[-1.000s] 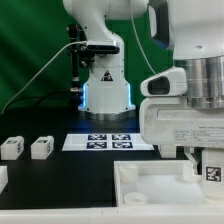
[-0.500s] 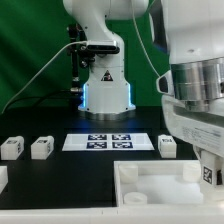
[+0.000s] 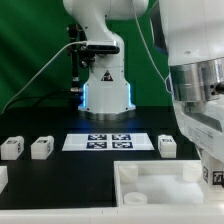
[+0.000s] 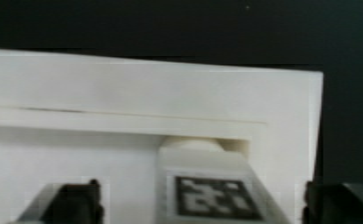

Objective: Assemble one leg

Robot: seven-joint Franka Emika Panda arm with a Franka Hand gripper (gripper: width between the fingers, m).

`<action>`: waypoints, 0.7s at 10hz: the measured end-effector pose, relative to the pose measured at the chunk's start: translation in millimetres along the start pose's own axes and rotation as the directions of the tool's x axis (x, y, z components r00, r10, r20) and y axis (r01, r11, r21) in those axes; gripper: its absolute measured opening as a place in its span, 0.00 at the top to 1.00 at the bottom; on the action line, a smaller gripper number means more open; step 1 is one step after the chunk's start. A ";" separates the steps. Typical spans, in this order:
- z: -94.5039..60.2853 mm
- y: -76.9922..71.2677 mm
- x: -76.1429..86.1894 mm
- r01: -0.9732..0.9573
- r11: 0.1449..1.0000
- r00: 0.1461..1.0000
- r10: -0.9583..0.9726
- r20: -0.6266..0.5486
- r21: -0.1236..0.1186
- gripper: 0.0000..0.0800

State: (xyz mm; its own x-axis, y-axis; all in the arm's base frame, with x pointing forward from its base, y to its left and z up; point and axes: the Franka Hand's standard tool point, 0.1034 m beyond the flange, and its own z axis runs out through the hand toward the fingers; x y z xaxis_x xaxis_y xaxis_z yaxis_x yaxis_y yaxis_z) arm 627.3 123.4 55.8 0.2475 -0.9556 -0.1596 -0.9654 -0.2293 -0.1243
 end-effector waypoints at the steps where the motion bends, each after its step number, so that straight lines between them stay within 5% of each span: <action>1: -2.6 -1.8 -1.7 0.206 0.979 0.979 -0.206 -0.002 0.003 0.22; 5: -4.0 -2.5 -5.8 0.590 0.807 0.807 -0.590 0.000 0.003 0.19; 7: 0.2 -0.2 -4.8 0.828 0.560 0.560 -0.828 -0.007 -0.041 0.19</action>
Offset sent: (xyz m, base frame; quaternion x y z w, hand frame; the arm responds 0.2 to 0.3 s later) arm 0.0000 0.0000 0.0000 0.0000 0.0000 -0.2667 0.9638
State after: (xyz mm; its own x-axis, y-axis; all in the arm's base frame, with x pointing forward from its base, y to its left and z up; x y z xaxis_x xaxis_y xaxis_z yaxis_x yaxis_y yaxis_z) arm 626.3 128.1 56.4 0.9378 -0.3466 0.0207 -0.3389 -0.9268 -0.1617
